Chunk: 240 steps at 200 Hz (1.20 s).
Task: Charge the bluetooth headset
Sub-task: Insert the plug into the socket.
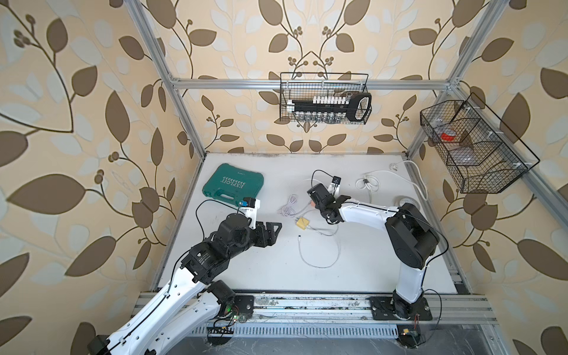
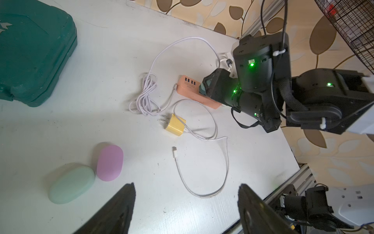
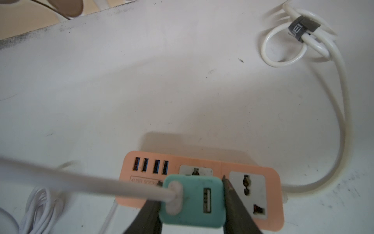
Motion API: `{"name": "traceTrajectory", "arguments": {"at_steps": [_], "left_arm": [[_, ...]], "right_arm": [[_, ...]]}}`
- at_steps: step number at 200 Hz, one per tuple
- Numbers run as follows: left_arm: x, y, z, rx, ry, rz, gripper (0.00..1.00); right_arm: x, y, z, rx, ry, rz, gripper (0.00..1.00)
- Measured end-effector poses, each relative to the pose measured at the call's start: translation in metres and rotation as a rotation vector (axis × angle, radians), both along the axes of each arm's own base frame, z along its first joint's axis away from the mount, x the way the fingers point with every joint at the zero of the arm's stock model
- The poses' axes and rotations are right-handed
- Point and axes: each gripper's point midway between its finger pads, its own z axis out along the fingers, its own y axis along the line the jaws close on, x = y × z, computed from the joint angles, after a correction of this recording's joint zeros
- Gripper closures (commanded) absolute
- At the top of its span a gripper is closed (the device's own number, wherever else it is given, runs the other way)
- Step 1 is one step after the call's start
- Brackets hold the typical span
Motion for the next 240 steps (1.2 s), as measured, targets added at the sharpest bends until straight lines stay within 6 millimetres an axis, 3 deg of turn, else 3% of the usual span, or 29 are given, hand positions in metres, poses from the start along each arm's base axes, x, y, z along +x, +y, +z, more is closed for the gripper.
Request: {"name": "traceTrajectory", "arguments": {"at_steps": [240], "left_arm": [[0.001,-0.001,-0.001,0.001,0.005,0.000,0.18]], "right_arm": [[-0.013,0.009,0.000,-0.032,-0.113,0.004,0.65]]}}
